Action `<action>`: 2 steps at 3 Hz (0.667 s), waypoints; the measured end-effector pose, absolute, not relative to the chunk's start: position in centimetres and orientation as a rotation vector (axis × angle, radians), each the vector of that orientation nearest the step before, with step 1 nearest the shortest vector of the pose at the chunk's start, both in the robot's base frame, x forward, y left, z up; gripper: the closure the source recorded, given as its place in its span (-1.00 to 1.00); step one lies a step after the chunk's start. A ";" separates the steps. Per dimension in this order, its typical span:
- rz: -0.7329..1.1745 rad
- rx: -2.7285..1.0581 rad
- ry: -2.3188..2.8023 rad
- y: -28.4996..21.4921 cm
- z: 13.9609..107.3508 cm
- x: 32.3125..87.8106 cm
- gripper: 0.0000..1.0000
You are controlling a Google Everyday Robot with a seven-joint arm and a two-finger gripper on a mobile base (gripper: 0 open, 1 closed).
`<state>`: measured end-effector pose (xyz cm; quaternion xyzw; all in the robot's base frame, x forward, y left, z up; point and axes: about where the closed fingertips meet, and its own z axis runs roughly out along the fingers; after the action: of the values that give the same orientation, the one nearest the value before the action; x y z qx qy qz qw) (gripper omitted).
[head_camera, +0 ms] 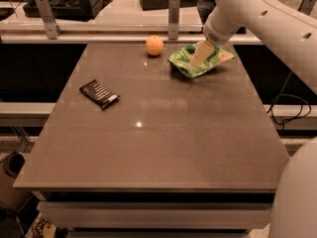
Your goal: Move green rice chip bag near orange
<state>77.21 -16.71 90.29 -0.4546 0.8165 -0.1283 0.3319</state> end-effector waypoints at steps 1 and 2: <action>-0.335 -1.188 2.134 -16.7 90.3 77.2 -1.00; -0.317 -1.151 2.141 -18.1 90.9 76.7 -1.00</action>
Offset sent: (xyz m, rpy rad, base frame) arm -0.0119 -0.0336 0.0187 0.0603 -0.0168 -0.0472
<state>76.71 -18.12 90.89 -0.4418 0.8219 -0.1217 0.3383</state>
